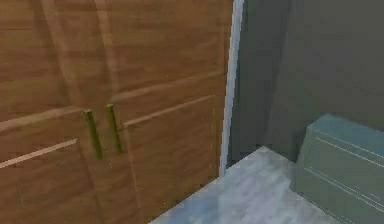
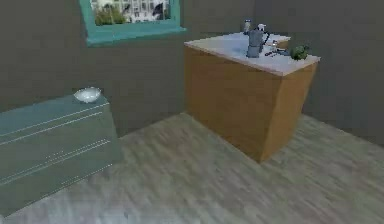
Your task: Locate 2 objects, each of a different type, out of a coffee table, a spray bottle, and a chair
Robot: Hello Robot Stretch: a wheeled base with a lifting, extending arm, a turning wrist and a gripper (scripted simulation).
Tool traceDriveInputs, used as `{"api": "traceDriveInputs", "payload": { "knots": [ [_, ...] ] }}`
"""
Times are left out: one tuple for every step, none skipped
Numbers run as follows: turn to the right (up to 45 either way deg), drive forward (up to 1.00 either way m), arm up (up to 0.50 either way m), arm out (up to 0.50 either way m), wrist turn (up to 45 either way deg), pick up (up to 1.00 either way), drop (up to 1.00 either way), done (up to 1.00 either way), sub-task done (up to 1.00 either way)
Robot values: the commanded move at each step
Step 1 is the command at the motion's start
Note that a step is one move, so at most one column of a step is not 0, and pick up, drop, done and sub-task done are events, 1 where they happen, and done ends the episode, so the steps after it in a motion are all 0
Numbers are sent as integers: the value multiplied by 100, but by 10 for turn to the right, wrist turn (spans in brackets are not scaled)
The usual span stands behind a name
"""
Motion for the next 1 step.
{"api": "traceDriveInputs", "payload": {
  "knots": [
    [450, 0, 0, 0, 0, 0, 0, 0, 0]
  ]
}}
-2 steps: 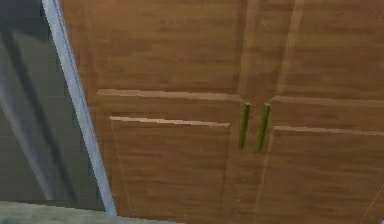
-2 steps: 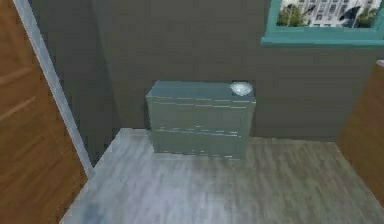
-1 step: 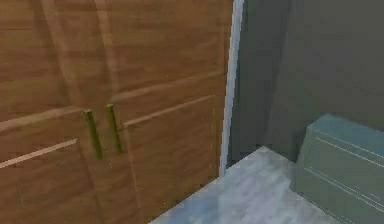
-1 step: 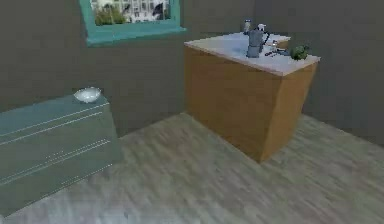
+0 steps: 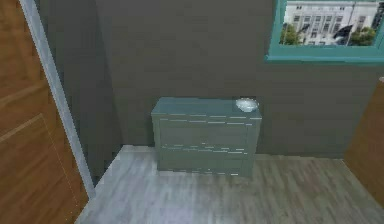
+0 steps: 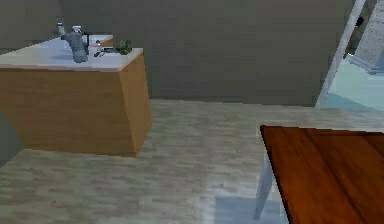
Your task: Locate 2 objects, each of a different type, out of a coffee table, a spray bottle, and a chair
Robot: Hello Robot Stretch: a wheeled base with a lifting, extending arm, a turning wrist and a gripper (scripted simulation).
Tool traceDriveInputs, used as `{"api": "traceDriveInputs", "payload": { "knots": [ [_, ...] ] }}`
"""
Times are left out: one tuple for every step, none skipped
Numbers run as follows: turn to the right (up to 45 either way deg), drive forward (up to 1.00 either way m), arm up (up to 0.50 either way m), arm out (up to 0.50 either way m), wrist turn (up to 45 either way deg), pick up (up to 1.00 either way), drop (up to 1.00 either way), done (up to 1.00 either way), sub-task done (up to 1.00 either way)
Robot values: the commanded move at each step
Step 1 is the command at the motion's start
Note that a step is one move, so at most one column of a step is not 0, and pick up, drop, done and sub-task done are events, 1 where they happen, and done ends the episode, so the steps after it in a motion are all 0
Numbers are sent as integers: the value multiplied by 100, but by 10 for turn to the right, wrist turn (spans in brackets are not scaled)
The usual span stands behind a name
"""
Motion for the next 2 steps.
{"api": "traceDriveInputs", "payload": {
  "knots": [
    [60, 0, 0, 0, 0, 0, 0, 0, 0],
    [0, 5, 0, 0, 0, 0, 0, 0, 0]
  ]
}}
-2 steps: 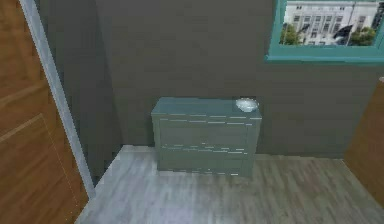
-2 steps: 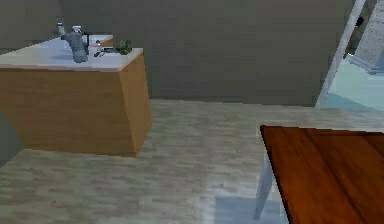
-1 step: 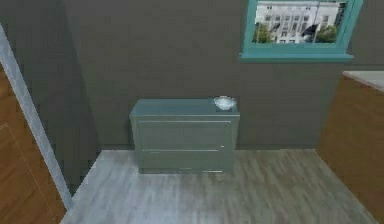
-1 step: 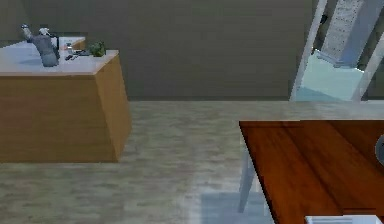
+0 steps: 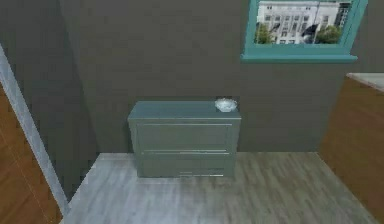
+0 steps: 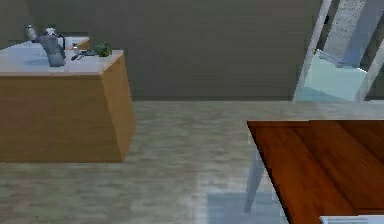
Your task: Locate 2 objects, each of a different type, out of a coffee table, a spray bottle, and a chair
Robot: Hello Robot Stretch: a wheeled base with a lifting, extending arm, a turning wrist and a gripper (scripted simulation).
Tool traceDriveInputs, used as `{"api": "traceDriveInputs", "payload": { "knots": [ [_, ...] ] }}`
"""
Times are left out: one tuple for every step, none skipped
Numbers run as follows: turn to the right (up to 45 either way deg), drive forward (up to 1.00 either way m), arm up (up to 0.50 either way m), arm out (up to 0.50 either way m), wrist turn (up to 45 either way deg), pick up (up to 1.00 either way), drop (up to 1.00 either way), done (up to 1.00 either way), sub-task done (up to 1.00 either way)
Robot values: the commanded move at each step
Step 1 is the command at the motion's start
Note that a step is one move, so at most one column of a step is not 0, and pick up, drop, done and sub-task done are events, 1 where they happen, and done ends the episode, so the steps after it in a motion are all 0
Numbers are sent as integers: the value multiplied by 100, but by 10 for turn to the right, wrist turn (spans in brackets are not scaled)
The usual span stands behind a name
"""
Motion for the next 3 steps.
{"api": "traceDriveInputs", "payload": {
  "knots": [
    [-450, 0, 0, 0, 0, 0, 0, 0, 0],
    [-360, 0, 0, 0, 0, 0, 0, 0, 0],
    [0, 10, 0, 0, 0, 0, 0, 0, 0]
  ]
}}
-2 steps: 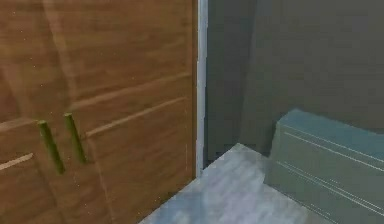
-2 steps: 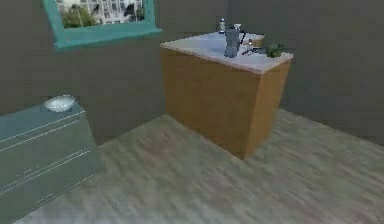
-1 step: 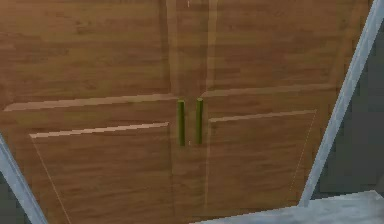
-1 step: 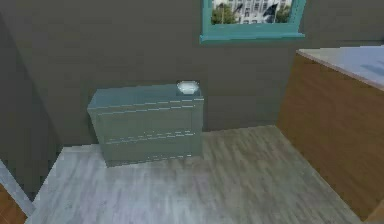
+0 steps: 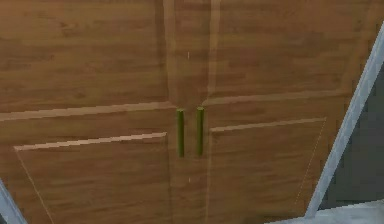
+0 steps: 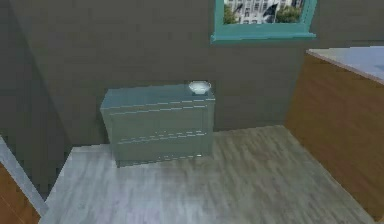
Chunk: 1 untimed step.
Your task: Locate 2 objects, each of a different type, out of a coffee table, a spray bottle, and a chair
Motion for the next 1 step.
{"api": "traceDriveInputs", "payload": {
  "knots": [
    [-450, 0, 0, 0, 0, 0, 0, 0, 0]
  ]
}}
